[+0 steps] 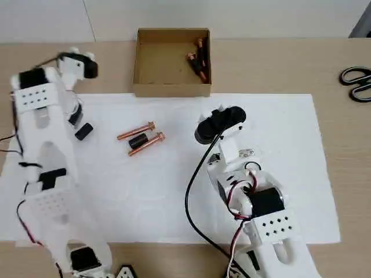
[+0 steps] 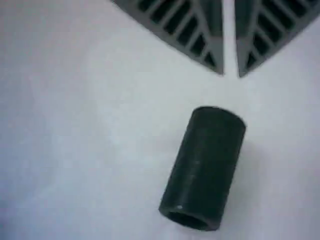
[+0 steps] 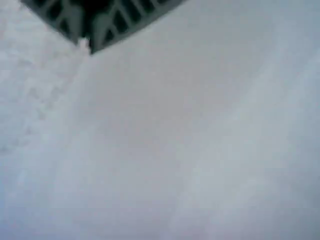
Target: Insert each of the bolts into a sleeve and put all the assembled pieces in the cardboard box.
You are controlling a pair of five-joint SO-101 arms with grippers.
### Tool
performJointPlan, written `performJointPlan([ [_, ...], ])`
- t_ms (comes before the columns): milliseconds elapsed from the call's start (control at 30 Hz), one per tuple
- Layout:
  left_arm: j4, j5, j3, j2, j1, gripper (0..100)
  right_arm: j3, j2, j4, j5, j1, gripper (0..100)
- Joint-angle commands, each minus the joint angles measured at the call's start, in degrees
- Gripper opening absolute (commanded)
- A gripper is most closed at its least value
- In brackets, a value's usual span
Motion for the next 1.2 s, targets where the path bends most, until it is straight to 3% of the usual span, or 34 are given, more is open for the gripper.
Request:
performJointPlan([
  [0, 1.05, -0.79, -4.00, 2.46, 1.05, 1, -0.26, -1.01, -1.19, 0.44, -0.22, 0.4],
  [233, 0.97, -0.53, -11.74, 8.09, 2.46, 12, -0.26, -0.84, -1.19, 0.44, -0.22, 0.4],
  [1167, -1.14, -0.44, -13.05, 17.49, 2.11, 11, 0.00, -1.10, -1.10, 0.53, -0.13, 0.4],
])
